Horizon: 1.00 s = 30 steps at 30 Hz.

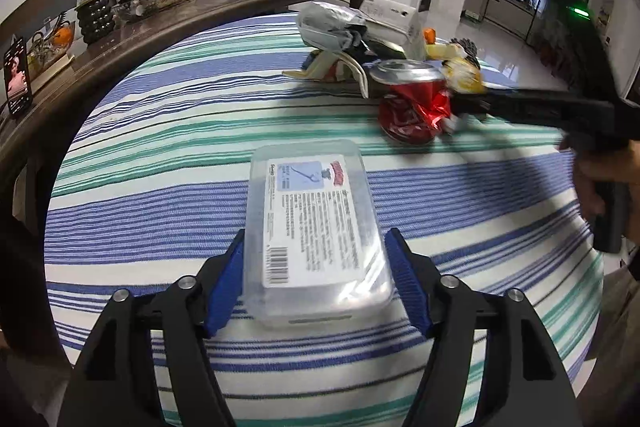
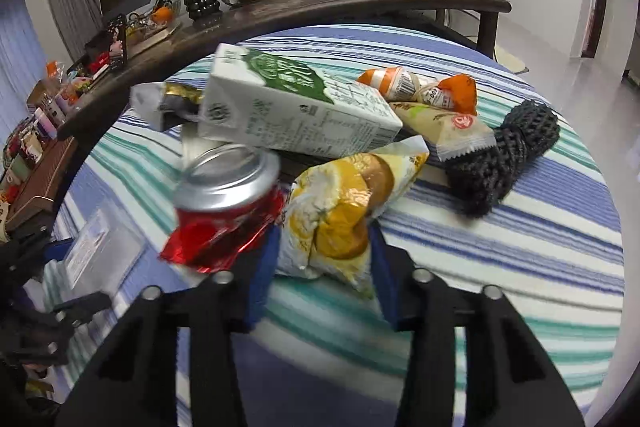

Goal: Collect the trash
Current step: 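Grasp the clear plastic box with the left tool and lift it, then grasp the yellow chip bag with the right tool while the left tool holds the box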

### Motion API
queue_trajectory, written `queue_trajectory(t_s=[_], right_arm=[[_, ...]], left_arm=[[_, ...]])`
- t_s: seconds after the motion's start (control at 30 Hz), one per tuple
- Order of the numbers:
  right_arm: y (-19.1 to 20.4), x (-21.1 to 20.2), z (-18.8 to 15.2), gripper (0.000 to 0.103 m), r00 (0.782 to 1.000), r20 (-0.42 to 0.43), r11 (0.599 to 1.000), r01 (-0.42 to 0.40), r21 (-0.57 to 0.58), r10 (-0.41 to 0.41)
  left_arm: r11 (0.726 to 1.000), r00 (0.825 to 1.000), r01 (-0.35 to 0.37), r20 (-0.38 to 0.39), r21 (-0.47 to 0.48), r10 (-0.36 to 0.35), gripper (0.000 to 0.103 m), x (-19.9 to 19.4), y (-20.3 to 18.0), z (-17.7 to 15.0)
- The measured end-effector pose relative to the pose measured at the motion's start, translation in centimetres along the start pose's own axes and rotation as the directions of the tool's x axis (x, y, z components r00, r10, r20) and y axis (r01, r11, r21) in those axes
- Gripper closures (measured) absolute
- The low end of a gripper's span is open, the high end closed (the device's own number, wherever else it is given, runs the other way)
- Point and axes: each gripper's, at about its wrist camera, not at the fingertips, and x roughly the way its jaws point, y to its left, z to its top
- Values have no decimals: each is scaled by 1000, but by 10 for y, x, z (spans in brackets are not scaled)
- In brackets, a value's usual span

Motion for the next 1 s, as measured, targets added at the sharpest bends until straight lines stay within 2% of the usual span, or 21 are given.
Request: queue_trajectory(t_s=[0.07, 0.13, 0.2, 0.23, 0.27, 0.37, 0.5, 0.67, 0.77, 1.0], right_arm=[[4, -17, -12, 64, 1000, 0, 1000, -23, 17, 23], [11, -34, -25, 64, 998, 8, 998, -56, 18, 56], [18, -43, -41, 59, 998, -9, 998, -62, 17, 62], [20, -42, -47, 52, 999, -17, 999, -41, 17, 41], [21, -40, -53, 35, 1000, -23, 1000, -6, 17, 6], [21, -34, -62, 16, 996, -25, 995, 91, 31, -90], [18, -26, -65, 9, 994, -30, 991, 105, 82, -103], [27, -18, -66, 4, 987, -42, 987, 155, 50, -153], [32, -15, -67, 5, 980, -56, 982, 190, 19, -188], [31, -13, -63, 5, 981, -58, 982, 187, 23, -186]], left_arm=[[1000, 1000, -28, 2, -8, 28, 17, 3, 2, 3], [1000, 1000, -24, -9, -12, 24, 16, 7, 3, 5], [1000, 999, -28, -25, -11, 28, 16, 11, 2, 7], [999, 999, -33, -36, -8, 33, 16, 13, 2, 7], [999, 998, -43, -42, 1, 43, 15, 15, 0, 7], [998, 996, -66, -51, 15, 66, 11, 17, -2, 7], [997, 995, -71, -66, 0, 71, 6, 20, 0, 8], [998, 996, -65, -69, -1, 65, 5, 21, 1, 9], [998, 995, -69, -70, 0, 68, 5, 22, 1, 9], [998, 995, -68, -70, -1, 67, 4, 22, 1, 9]])
